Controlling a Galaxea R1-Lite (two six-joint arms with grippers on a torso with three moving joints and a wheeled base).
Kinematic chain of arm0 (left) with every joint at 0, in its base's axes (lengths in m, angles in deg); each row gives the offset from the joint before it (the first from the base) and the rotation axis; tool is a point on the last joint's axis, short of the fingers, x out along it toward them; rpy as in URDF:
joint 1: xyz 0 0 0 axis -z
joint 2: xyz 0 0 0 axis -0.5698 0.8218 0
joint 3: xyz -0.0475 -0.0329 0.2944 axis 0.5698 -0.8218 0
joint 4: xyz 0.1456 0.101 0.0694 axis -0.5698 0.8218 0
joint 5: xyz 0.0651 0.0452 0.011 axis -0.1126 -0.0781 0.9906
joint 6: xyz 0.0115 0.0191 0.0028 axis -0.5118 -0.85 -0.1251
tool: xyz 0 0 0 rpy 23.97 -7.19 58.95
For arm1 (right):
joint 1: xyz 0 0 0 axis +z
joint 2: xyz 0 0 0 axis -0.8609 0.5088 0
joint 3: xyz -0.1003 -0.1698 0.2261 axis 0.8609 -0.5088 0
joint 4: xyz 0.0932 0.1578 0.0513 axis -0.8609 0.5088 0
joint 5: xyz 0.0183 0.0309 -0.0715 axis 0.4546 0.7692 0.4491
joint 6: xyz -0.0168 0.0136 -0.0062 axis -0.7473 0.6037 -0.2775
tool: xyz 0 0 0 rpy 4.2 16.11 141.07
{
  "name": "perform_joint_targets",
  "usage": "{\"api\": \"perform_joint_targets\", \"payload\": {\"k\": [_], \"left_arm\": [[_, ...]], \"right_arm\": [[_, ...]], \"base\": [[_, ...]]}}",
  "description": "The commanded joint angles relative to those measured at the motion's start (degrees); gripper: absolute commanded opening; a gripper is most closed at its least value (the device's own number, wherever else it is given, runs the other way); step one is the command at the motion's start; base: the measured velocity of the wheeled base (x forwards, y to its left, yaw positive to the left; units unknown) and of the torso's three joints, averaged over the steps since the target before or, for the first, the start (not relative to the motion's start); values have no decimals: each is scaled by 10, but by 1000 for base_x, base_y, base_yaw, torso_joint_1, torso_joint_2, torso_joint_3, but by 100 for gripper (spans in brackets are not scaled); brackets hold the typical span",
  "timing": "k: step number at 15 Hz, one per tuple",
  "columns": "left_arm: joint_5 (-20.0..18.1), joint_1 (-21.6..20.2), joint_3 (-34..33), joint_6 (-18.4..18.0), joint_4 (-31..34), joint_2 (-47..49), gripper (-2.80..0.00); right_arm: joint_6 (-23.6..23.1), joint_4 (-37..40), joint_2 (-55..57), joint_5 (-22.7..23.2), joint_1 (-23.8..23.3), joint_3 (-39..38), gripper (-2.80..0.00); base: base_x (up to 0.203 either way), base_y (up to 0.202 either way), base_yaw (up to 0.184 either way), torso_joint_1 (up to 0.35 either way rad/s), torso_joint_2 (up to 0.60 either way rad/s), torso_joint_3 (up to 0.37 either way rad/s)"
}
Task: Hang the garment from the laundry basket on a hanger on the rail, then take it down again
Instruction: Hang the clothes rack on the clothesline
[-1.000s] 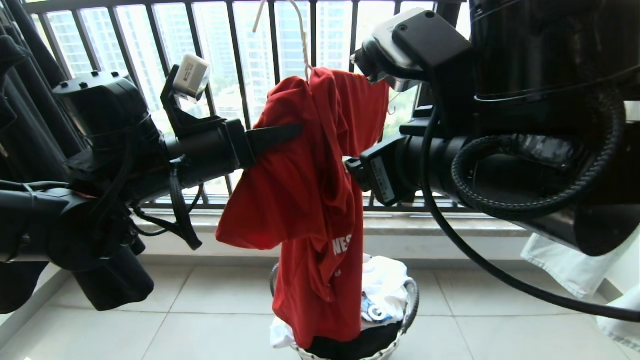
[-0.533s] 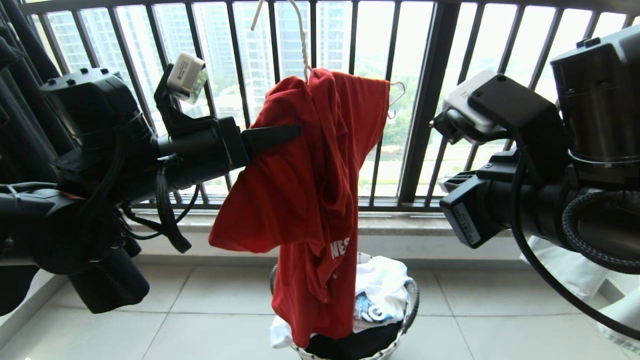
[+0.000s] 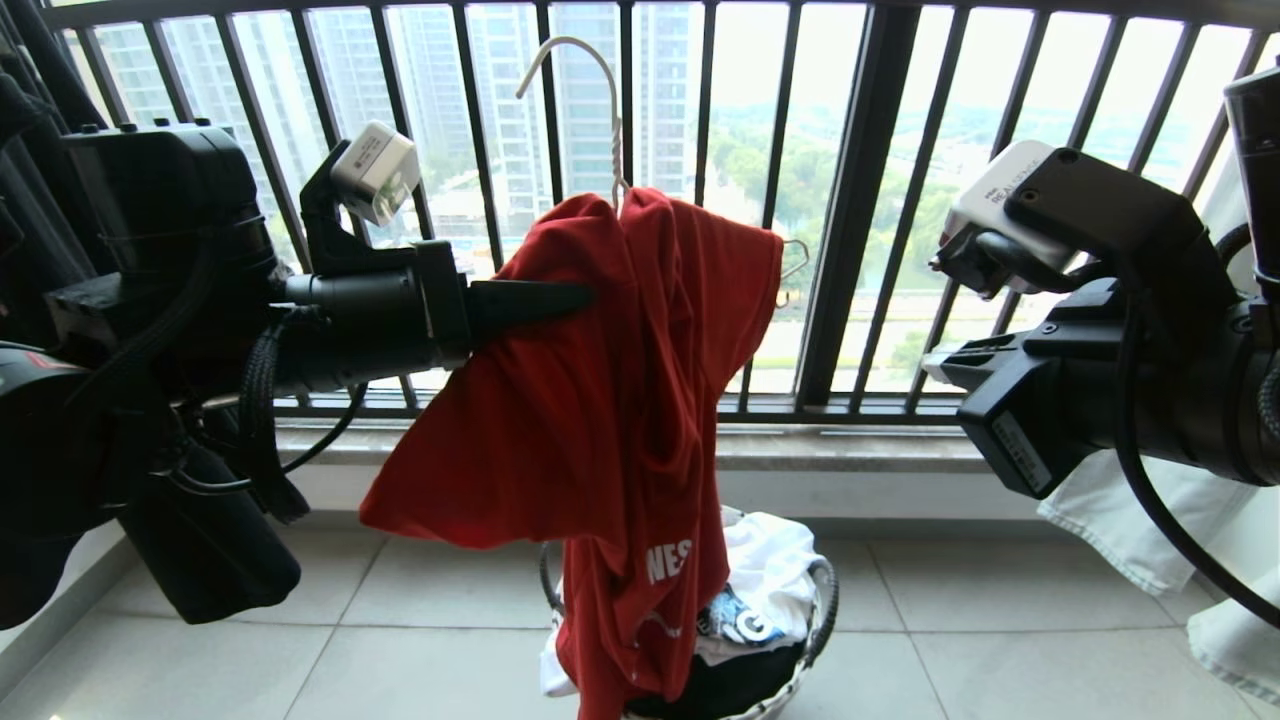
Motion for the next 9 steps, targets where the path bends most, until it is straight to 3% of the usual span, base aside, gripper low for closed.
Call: {"api": "perform_joint_targets", "payload": {"k": [1, 2, 4, 7, 9], "left_arm": [[-29, -8, 16, 2, 42, -23, -280], [-57, -17, 25, 2, 72, -33, -280], [-77, -21, 32, 3, 103, -43, -280], [-80, -21, 30, 3, 109, -53, -280], [-108, -22, 31, 3, 128, -62, -280]], "right_arm": [[-25, 0, -2, 2, -13, 7, -280], [-43, -1, -4, 11, -20, 9, -280], [-75, 0, -16, 44, -36, 9, -280], [-173, 1, -38, 153, -87, 10, -280], [-240, 2, -43, 219, -126, 15, -280]], "base": [[0, 0, 0, 0, 0, 0], [0, 0, 0, 0, 0, 0], [0, 0, 0, 0, 0, 0], [0, 0, 0, 0, 0, 0], [0, 0, 0, 0, 0, 0]]}}
